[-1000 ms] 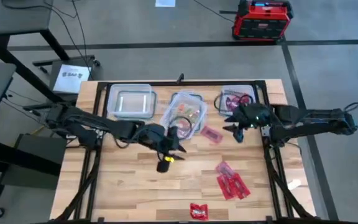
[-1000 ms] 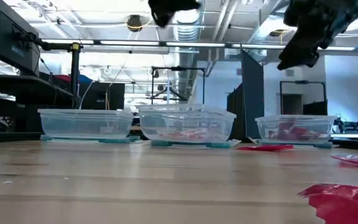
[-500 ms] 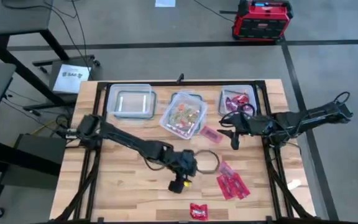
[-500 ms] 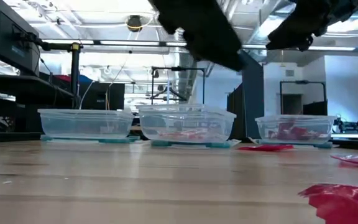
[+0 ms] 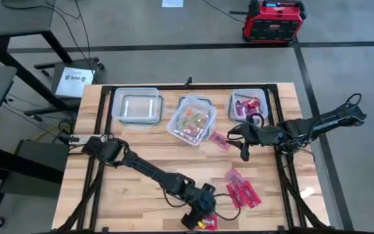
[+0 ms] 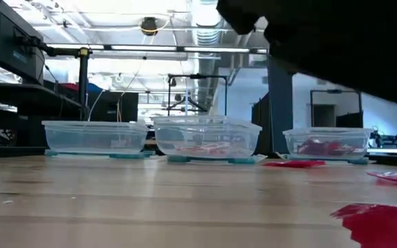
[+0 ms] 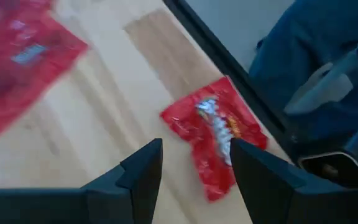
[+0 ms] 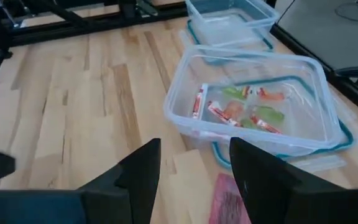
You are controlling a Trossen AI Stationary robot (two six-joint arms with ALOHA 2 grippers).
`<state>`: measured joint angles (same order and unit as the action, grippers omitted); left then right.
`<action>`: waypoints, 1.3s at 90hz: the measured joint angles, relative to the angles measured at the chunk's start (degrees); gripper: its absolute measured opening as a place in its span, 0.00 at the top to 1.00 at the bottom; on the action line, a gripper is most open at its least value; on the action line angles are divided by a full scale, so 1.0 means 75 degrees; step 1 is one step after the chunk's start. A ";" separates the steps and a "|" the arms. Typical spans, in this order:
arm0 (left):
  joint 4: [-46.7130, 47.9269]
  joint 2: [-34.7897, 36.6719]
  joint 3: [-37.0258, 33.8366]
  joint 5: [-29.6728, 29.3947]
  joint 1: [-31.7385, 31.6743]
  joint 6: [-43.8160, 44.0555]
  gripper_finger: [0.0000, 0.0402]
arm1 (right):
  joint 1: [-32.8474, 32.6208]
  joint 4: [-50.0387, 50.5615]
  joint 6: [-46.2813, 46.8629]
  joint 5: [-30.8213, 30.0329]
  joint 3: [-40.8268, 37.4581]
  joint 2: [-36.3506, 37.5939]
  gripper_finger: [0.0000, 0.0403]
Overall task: Sort candy
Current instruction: Put the middle left red candy into the right transparent bin
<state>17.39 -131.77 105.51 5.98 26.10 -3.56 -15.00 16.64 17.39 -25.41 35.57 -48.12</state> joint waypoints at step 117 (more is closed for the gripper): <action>0.4759 0.3758 -0.0280 -0.5679 -0.1799 0.0289 1.00 | -0.0099 -0.0049 -0.0657 -0.0507 -0.0023 0.0000 0.56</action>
<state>53.08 -103.58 103.41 -36.61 12.61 -1.40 -15.75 16.27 12.47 -29.21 35.40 -48.12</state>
